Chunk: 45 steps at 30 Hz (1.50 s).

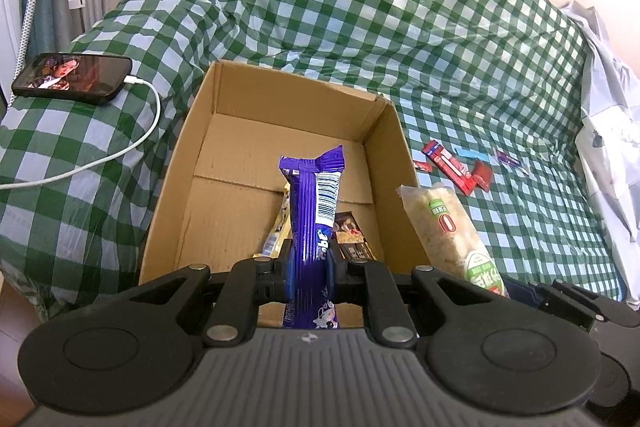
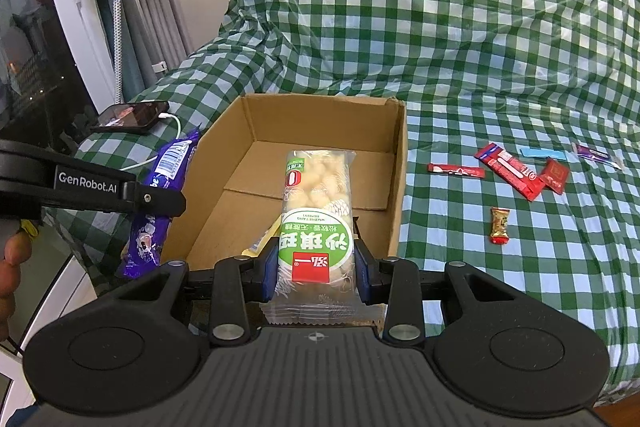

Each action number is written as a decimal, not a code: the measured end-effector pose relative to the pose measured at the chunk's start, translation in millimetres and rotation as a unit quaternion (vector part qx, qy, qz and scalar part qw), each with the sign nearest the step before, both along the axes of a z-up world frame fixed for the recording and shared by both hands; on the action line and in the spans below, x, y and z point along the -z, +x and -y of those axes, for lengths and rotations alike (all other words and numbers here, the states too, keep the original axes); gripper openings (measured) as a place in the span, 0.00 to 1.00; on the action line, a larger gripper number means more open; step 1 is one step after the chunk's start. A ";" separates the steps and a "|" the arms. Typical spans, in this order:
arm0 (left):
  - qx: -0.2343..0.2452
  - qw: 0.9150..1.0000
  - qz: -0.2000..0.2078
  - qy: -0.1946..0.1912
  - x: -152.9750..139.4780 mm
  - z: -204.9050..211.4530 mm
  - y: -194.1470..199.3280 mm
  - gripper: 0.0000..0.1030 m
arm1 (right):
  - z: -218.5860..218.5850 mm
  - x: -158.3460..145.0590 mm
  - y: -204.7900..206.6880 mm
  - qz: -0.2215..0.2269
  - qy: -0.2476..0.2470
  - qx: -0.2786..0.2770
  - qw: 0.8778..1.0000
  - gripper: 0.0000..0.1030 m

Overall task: Organize snacks
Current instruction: 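Carry the purple bar and cracker bar over the cardboard box with both tools, then open both tools to drop the purple bar and cracker bar into the box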

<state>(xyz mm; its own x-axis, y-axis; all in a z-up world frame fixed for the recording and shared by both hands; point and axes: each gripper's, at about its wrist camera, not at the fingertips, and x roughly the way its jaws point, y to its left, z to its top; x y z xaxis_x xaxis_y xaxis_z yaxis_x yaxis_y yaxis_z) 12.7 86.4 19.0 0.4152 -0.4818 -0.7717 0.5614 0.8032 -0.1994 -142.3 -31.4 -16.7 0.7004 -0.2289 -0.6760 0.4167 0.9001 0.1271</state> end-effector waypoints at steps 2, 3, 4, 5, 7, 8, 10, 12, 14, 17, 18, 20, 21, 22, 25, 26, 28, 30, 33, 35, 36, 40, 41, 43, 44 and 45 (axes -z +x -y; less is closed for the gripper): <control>-0.002 1.000 -0.001 0.000 1.8 3.2 6.2 0.15 | 2.6 2.3 6.2 -0.003 0.001 0.000 1.000 0.38; -0.003 1.000 -0.001 0.001 2.7 4.7 9.4 0.15 | 3.9 3.6 9.0 -0.005 0.002 0.000 1.000 0.38; -0.004 1.000 -0.001 0.001 3.7 6.6 12.9 0.15 | 5.3 4.9 12.0 -0.006 0.002 0.000 1.000 0.38; -0.005 1.000 -0.001 0.002 4.5 8.6 16.5 0.15 | 7.0 6.5 14.7 -0.008 0.003 -0.001 1.000 0.38; -0.007 1.000 -0.003 0.003 7.3 12.2 23.5 0.15 | 10.7 10.0 20.0 -0.012 0.005 -0.001 1.000 0.38; -0.007 1.000 -0.004 0.004 8.9 14.2 26.8 0.15 | 12.2 11.6 22.9 -0.014 0.006 -0.001 1.000 0.38; -0.009 1.000 -0.007 0.006 12.7 18.7 33.9 0.15 | 16.4 15.7 28.7 -0.018 0.007 0.000 1.000 0.38; -0.010 1.000 -0.008 0.009 16.7 22.3 39.2 0.15 | 20.6 19.8 34.4 -0.021 0.009 0.000 1.000 0.38; -0.011 1.000 -0.012 0.012 21.4 25.9 45.3 0.15 | 24.9 24.5 40.2 -0.025 0.012 0.001 1.000 0.38; -0.012 1.000 -0.016 0.017 28.9 32.6 53.8 0.15 | 27.6 30.7 50.0 -0.031 0.016 0.000 0.999 0.38; -0.012 1.000 -0.018 0.019 31.9 35.1 57.0 0.15 | 28.6 32.8 53.3 -0.032 0.018 -0.001 0.999 0.38; -0.013 0.999 -0.021 0.023 37.5 39.3 62.2 0.15 | 30.3 37.0 60.0 -0.035 0.021 -0.002 0.999 0.38; -0.014 0.999 -0.023 0.025 40.2 41.3 64.7 0.15 | 31.2 39.2 63.3 -0.037 0.023 -0.002 0.999 0.38; -0.014 0.999 -0.025 0.027 43.5 43.5 67.7 0.15 | 31.9 41.5 66.5 -0.039 0.025 -0.003 0.999 0.38; -0.015 0.999 -0.030 0.035 52.9 48.5 75.9 0.15 | 34.7 48.4 76.0 -0.044 0.028 -0.005 0.999 0.38; -0.015 0.999 -0.032 0.037 56.1 50.3 78.4 0.15 | 36.3 50.6 78.5 -0.046 0.028 -0.006 0.999 0.38; -0.015 0.998 -0.035 0.044 62.1 53.8 83.2 0.15 | 39.9 54.9 84.1 -0.049 0.029 -0.006 0.998 0.38; -0.014 0.998 -0.036 0.051 67.6 56.7 88.1 0.15 | 43.5 59.3 88.2 -0.052 0.030 -0.005 0.998 0.38; -0.014 0.997 -0.038 0.059 74.2 59.7 93.9 0.15 | 48.1 63.8 92.9 -0.055 0.032 -0.004 0.998 0.38; -0.014 0.997 -0.039 0.063 78.0 61.9 97.3 0.15 | 50.5 66.2 95.8 -0.056 0.032 -0.003 0.998 0.38; -0.014 0.997 -0.039 0.066 80.0 62.6 98.9 0.15 | 51.6 67.4 97.0 -0.057 0.033 -0.004 0.998 0.38; -0.017 0.996 -0.037 0.081 90.4 66.2 105.7 0.16 | 55.6 72.0 102.5 -0.061 0.033 -0.004 0.998 0.38; -0.019 0.995 -0.036 0.088 93.3 67.1 106.9 0.16 | 56.3 73.0 103.8 -0.061 0.032 -0.004 0.998 0.38; -0.021 0.995 -0.037 0.096 96.7 67.0 109.3 0.30 | 58.2 74.5 106.9 -0.063 0.031 -0.004 0.998 0.38; -0.020 0.994 -0.039 0.096 96.6 66.2 110.1 0.62 | 59.6 74.8 108.3 -0.061 0.031 -0.004 0.998 0.39; -0.023 0.994 -0.038 0.099 95.0 65.0 110.2 0.93 | 60.9 74.5 108.3 -0.061 0.033 -0.001 0.998 0.44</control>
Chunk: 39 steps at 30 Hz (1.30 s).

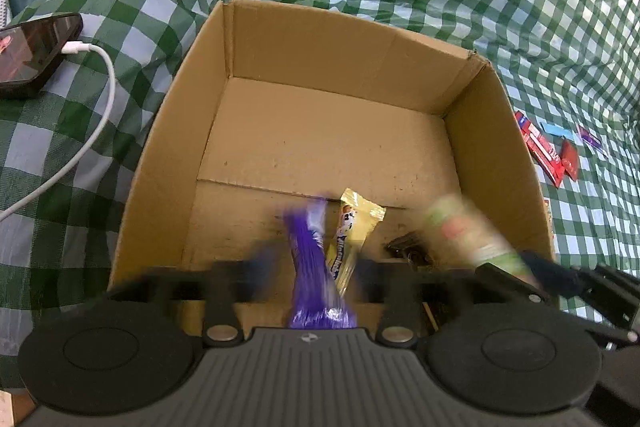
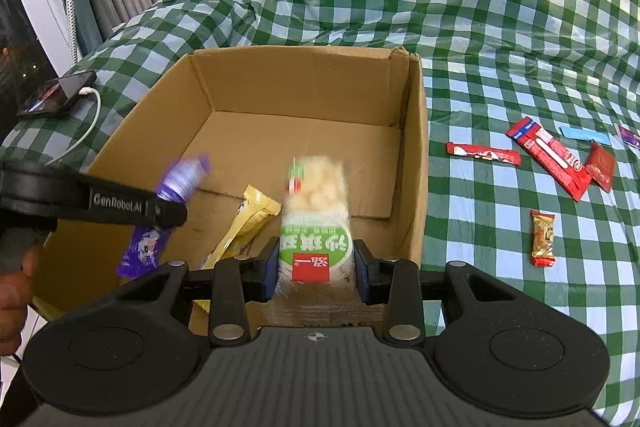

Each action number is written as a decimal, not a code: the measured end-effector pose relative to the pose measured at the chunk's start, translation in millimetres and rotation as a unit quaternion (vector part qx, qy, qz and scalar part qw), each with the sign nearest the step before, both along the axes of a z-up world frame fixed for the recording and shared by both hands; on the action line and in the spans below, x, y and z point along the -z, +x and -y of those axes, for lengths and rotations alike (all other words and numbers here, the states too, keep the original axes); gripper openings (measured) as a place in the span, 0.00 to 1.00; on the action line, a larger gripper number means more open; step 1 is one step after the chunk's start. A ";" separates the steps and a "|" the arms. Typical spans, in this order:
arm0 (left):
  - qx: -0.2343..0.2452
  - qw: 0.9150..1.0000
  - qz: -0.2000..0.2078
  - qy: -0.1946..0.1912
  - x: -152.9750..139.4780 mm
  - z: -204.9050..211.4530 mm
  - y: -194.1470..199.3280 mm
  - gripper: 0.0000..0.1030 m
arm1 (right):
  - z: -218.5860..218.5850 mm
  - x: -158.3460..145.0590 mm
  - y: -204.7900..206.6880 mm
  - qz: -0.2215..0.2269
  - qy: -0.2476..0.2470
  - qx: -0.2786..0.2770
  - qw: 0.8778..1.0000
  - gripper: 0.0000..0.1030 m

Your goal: Organize snacks

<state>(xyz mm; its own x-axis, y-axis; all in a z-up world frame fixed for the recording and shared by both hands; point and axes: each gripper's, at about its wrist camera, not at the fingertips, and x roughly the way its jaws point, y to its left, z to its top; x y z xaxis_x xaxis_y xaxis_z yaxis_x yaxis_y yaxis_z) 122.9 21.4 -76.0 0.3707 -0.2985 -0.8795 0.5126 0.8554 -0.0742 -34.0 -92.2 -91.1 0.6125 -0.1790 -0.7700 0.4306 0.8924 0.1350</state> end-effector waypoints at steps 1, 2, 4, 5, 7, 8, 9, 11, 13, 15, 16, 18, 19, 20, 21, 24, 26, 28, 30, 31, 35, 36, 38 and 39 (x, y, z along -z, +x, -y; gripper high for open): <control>-0.004 1.000 0.009 0.003 -3.4 -2.2 -1.7 1.00 | 1.9 -0.3 0.8 -0.001 0.005 0.005 1.000 0.63; -0.004 1.000 0.024 0.000 -8.4 -5.8 -5.8 1.00 | 3.9 -1.1 0.8 -0.002 0.012 0.014 1.000 0.73; 0.007 0.999 0.045 0.006 -16.3 -11.1 -14.6 1.00 | 5.9 -3.9 -3.6 0.005 0.040 0.020 0.999 0.79; 0.012 0.999 0.051 0.013 -18.8 -14.1 -19.7 1.00 | 4.6 -5.0 -5.3 0.001 0.045 0.020 0.999 0.79; 0.011 0.998 0.056 0.022 -22.3 -22.0 -30.3 1.00 | -2.7 -8.0 -12.5 -0.005 0.048 0.017 0.999 0.81; 0.010 0.998 0.053 0.021 -23.8 -26.2 -35.8 1.00 | -7.7 -9.8 -17.0 -0.008 0.050 0.014 0.999 0.82; 0.009 0.999 0.048 0.021 -25.2 -31.2 -41.7 1.00 | -12.9 -11.9 -20.9 -0.010 0.051 0.014 0.999 0.84; 0.004 0.999 0.037 0.019 -28.2 -40.2 -53.8 1.00 | -20.2 -16.3 -30.7 -0.013 0.054 0.014 0.998 0.88; 0.002 0.999 0.029 0.018 -32.1 -47.6 -67.8 1.00 | -28.6 -20.1 -39.0 -0.024 0.058 0.015 0.998 0.93; -0.004 1.000 0.025 0.010 -38.0 -53.9 -79.4 1.00 | -35.0 -24.3 -47.7 -0.031 0.065 0.018 0.997 0.93; -0.008 1.000 0.025 0.005 -41.6 -58.1 -85.6 1.00 | -38.3 -26.9 -52.3 -0.032 0.067 0.019 0.997 0.93; -0.012 0.999 0.032 -0.001 -49.8 -64.7 -95.3 1.00 | -45.2 -33.2 -60.0 -0.030 0.061 0.019 0.998 0.93; -0.012 0.999 0.039 -0.005 -54.5 -68.6 -100.6 1.00 | -49.0 -37.1 -64.5 -0.027 0.055 0.019 0.998 0.93; -0.012 0.999 0.046 -0.007 -59.0 -72.2 -105.3 1.00 | -51.5 -41.1 -67.6 -0.023 0.050 0.020 0.998 0.93; -0.010 0.999 0.052 -0.009 -63.5 -74.6 -109.4 1.00 | -54.7 -45.1 -70.9 -0.019 0.045 0.021 0.999 0.94; -0.004 0.997 0.071 -0.015 -75.7 -79.3 -120.9 1.00 | -63.6 -56.0 -82.1 -0.006 0.032 0.024 0.999 0.94; -0.001 0.996 0.085 -0.017 -83.0 -82.9 -130.2 1.00 | -68.9 -62.3 -88.5 0.002 0.022 0.025 0.999 0.94; 0.000 0.995 0.097 -0.019 -89.3 -87.9 -140.0 1.00 | -74.6 -69.0 -97.9 0.009 0.011 0.025 1.000 0.95; -0.001 0.994 0.104 -0.022 -92.9 -93.3 -147.8 1.00 | -80.3 -74.5 -104.7 0.015 0.001 0.022 1.000 0.95; -0.003 0.994 0.106 -0.024 -94.8 -96.0 -151.4 1.00 | -82.6 -76.4 -108.1 0.017 -0.002 0.021 1.000 0.95; -0.006 0.993 0.116 -0.029 -103.8 -103.2 -159.6 1.00 | -89.6 -84.4 -120.5 0.027 -0.012 0.021 0.999 0.96; -0.009 0.992 0.123 -0.030 -107.0 -104.6 -161.7 1.00 | -90.7 -86.5 -123.5 0.032 -0.013 0.025 0.999 0.96; -0.009 0.991 0.132 -0.034 -112.3 -106.8 -166.2 1.00 | -90.7 -90.5 -129.9 0.042 -0.013 0.033 0.999 0.97; -0.007 0.990 0.134 -0.035 -114.0 -107.7 -168.8 1.00 | -91.3 -92.0 -133.2 0.045 -0.013 0.036 0.998 0.97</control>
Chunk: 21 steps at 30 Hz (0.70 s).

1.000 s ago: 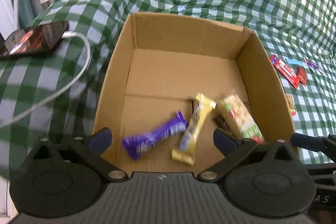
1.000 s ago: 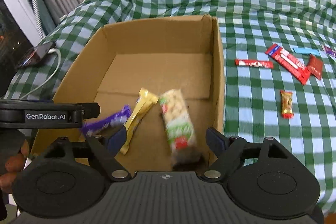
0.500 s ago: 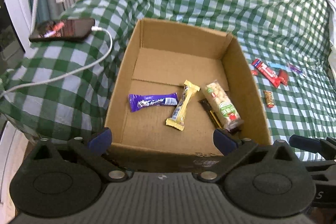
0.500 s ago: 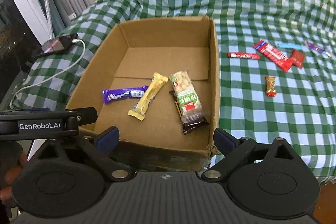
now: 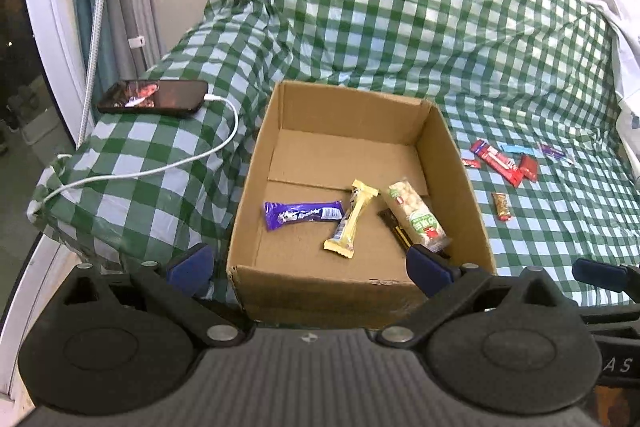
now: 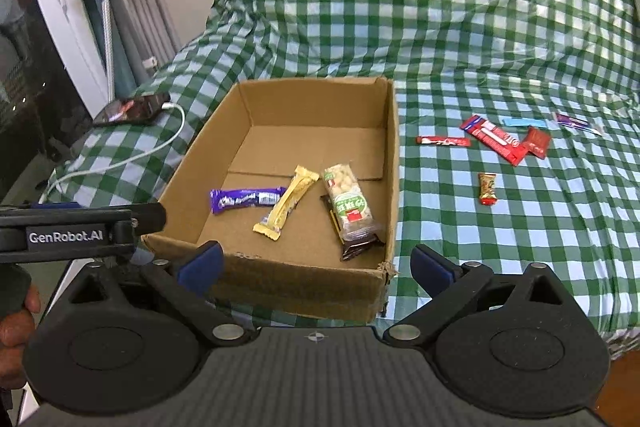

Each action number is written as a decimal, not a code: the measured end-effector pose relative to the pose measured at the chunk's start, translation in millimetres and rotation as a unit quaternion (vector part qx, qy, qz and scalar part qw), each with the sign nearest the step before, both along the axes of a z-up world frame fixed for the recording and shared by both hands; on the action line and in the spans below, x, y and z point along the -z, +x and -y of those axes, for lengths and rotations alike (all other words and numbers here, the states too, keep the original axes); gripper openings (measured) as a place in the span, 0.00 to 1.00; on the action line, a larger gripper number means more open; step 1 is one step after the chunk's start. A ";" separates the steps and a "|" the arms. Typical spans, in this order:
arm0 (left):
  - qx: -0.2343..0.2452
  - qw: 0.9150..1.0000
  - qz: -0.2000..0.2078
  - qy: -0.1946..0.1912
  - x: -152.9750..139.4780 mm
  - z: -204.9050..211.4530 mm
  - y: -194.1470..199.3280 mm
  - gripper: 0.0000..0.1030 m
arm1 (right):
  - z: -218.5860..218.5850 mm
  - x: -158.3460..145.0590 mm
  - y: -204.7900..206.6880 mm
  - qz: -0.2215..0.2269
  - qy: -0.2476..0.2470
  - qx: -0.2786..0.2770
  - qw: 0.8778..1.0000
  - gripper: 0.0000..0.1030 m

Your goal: Organize snacks

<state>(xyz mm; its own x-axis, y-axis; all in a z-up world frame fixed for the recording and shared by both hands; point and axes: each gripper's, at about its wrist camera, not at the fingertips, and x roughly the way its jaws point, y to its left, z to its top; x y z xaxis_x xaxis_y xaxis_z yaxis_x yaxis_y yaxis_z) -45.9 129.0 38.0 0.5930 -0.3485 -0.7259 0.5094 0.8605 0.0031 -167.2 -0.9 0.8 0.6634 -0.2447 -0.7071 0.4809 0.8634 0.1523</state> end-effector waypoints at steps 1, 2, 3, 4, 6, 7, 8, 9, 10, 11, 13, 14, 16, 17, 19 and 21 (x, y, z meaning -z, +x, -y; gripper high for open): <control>0.002 1.000 0.002 0.000 -1.4 -0.1 -2.8 1.00 | -0.7 -1.4 -2.8 0.003 0.000 0.002 1.000 0.97; 0.005 1.000 0.005 0.001 -2.4 0.2 -5.4 1.00 | -1.6 -2.5 -5.0 0.006 0.000 0.004 1.000 0.97; 0.009 1.000 0.007 0.002 -3.2 0.5 -8.1 1.00 | -2.4 -3.7 -6.8 0.009 0.000 0.005 1.000 0.97; 0.012 1.000 0.010 0.003 -3.9 0.9 -10.9 1.00 | -3.6 -4.9 -8.6 0.011 -0.001 0.005 1.000 0.97; 0.013 1.000 0.018 0.006 -5.0 0.6 -15.3 1.00 | -6.3 -7.3 -11.6 0.016 -0.004 0.004 1.000 0.97; 0.013 1.000 0.019 0.006 -5.7 -0.1 -16.8 1.00 | -7.7 -8.4 -13.0 0.018 -0.005 0.004 1.000 0.97; 0.014 1.000 0.019 0.005 -6.4 -1.0 -17.4 1.00 | -7.9 -9.1 -13.9 0.019 -0.006 0.004 1.000 0.97; 0.013 1.000 0.018 0.003 -7.2 -1.6 -18.0 1.00 | -8.6 -9.7 -14.9 0.020 -0.006 0.004 1.000 0.97; 0.012 1.000 0.018 0.001 -7.8 -2.4 -18.7 1.00 | -9.6 -9.9 -15.1 0.021 -0.006 0.005 1.000 0.97; 0.012 1.000 0.018 0.000 -8.5 -3.0 -19.4 1.00 | -10.2 -10.5 -15.8 0.022 -0.007 0.005 1.000 0.97; 0.012 1.000 0.022 0.000 -10.1 -4.6 -20.9 1.00 | -11.9 -12.1 -17.1 0.024 -0.009 0.004 1.000 0.97; 0.011 1.000 0.023 0.000 -10.8 -4.9 -21.7 1.00 | -12.8 -12.6 -17.8 0.025 -0.010 0.004 1.000 0.97; 0.012 1.000 0.024 -0.001 -12.1 -6.2 -22.8 1.00 | -14.0 -13.8 -19.2 0.027 -0.011 0.003 1.000 0.97; 0.012 1.000 0.025 -0.002 -12.7 -6.4 -23.4 1.00 | -14.5 -14.3 -19.6 0.028 -0.011 0.003 1.000 0.97; 0.012 1.000 0.027 -0.003 -14.2 -7.6 -25.7 1.00 | -14.9 -15.0 -21.3 0.029 -0.012 0.004 0.999 0.97; 0.012 0.999 0.030 -0.004 -15.6 -8.3 -26.6 1.00 | -16.1 -16.6 -23.1 0.031 -0.013 0.004 0.999 0.97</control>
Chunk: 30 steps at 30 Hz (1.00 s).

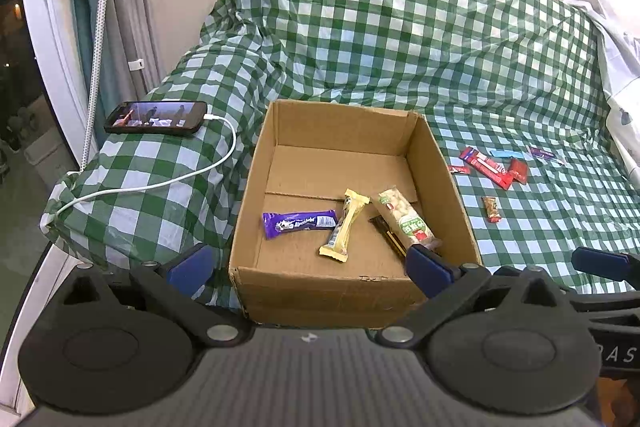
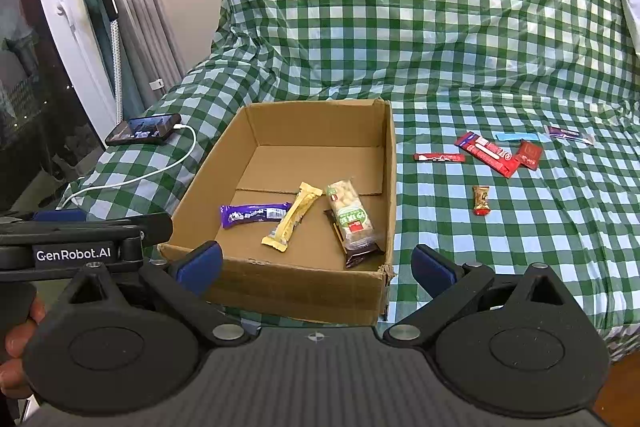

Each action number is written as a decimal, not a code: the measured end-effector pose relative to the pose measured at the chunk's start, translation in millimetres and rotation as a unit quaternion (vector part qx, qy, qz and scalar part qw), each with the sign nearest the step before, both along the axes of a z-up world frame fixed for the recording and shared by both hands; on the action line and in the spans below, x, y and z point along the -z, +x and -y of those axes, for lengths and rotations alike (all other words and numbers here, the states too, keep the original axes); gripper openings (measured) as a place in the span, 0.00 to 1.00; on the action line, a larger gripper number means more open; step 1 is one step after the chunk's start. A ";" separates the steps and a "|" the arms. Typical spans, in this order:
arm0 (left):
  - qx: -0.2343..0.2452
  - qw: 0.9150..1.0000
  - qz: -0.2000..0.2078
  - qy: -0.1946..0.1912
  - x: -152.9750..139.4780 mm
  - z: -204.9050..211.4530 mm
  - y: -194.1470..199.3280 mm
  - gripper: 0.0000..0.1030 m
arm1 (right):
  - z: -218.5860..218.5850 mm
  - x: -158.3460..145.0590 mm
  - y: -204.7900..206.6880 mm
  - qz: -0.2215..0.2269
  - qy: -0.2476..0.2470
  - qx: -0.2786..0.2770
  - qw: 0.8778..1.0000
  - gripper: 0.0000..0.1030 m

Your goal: Organize snacks

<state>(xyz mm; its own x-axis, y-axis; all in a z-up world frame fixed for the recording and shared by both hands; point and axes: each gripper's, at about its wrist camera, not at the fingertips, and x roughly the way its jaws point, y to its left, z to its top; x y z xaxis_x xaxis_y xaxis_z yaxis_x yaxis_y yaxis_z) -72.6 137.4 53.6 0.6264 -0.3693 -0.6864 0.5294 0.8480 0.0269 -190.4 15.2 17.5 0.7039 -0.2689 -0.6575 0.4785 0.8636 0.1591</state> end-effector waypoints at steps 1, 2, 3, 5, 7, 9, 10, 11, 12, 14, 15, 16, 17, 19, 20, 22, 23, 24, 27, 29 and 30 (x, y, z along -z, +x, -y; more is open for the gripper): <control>0.000 1.000 0.001 -0.001 -0.9 -0.4 -0.9 1.00 | -0.6 -0.8 -1.0 0.001 -0.001 0.000 1.000 0.97; 0.000 1.000 0.003 -0.002 -1.6 -0.4 -2.1 1.00 | -1.0 -1.5 -2.0 0.002 -0.002 0.001 1.000 0.97; 0.000 1.000 0.004 -0.003 -2.5 -0.7 -3.0 1.00 | -1.6 -2.1 -2.8 0.004 -0.003 0.001 1.000 0.97; 0.000 1.000 0.007 -0.005 -4.6 -1.4 -5.4 1.00 | -2.6 -3.8 -4.6 0.006 -0.004 0.001 1.000 0.97; 0.000 1.000 0.008 -0.006 -6.2 -1.8 -7.1 1.00 | -3.7 -5.2 -6.4 0.009 -0.006 0.002 1.000 0.97; 0.001 1.000 0.010 -0.008 -8.1 -2.7 -9.3 1.00 | -4.7 -6.3 -8.4 0.011 -0.008 0.002 1.000 0.97; 0.001 1.000 0.011 -0.008 -9.1 -2.9 -10.0 1.00 | -5.1 -7.0 -9.5 0.012 -0.008 0.002 1.000 0.97; 0.001 1.000 0.012 -0.009 -10.1 -3.1 -11.2 1.00 | -5.5 -7.6 -10.5 0.014 -0.009 0.003 1.000 0.98; 0.002 1.000 0.014 -0.010 -11.0 -3.0 -12.1 1.00 | -5.9 -8.3 -11.6 0.015 -0.010 0.003 1.000 0.98; 0.004 1.000 0.016 -0.011 -12.8 -2.7 -14.6 1.00 | -6.7 -9.4 -13.7 0.017 -0.011 0.005 1.000 0.98; 0.005 1.000 0.017 -0.011 -13.5 -2.5 -15.5 1.00 | -6.6 -9.9 -14.9 0.018 -0.011 0.006 1.000 0.98; 0.007 1.000 0.017 -0.012 -14.0 -2.2 -16.3 1.00 | -6.6 -10.3 -16.2 0.019 -0.012 0.007 1.000 0.98; 0.008 1.000 0.018 -0.012 -14.5 -2.0 -17.0 1.00 | -6.5 -10.7 -17.5 0.019 -0.012 0.009 1.000 0.98; 0.010 1.000 0.019 -0.013 -15.3 -0.9 -18.1 1.00 | -5.7 -11.0 -20.1 0.021 -0.012 0.011 1.000 0.98; 0.011 1.000 0.020 -0.013 -15.7 -0.1 -18.8 1.00 | -5.4 -11.1 -21.2 0.021 -0.012 0.012 1.000 0.98; 0.012 1.000 0.021 -0.013 -15.8 0.4 -19.0 1.00 | -4.8 -10.9 -22.8 0.021 -0.013 0.014 1.000 0.98; 0.013 1.000 0.021 -0.012 -15.5 1.4 -19.1 1.00 | -4.5 -10.9 -23.4 0.022 -0.013 0.015 1.000 0.98; 0.014 1.000 0.020 -0.011 -15.3 2.2 -18.8 1.00 | -4.0 -10.6 -24.3 0.022 -0.013 0.015 1.000 0.98; 0.016 1.000 0.019 -0.007 -14.0 6.3 -18.8 1.00 | -2.5 -10.0 -25.3 0.022 -0.011 0.015 1.000 0.98; 0.018 1.000 0.020 -0.002 -12.9 9.5 -18.6 1.00 | 0.2 -8.9 -26.3 0.022 -0.008 0.018 1.000 0.98; 0.019 1.000 0.020 0.001 -12.2 11.2 -17.9 1.00 | 2.0 -8.0 -26.3 0.023 -0.005 0.020 1.000 0.98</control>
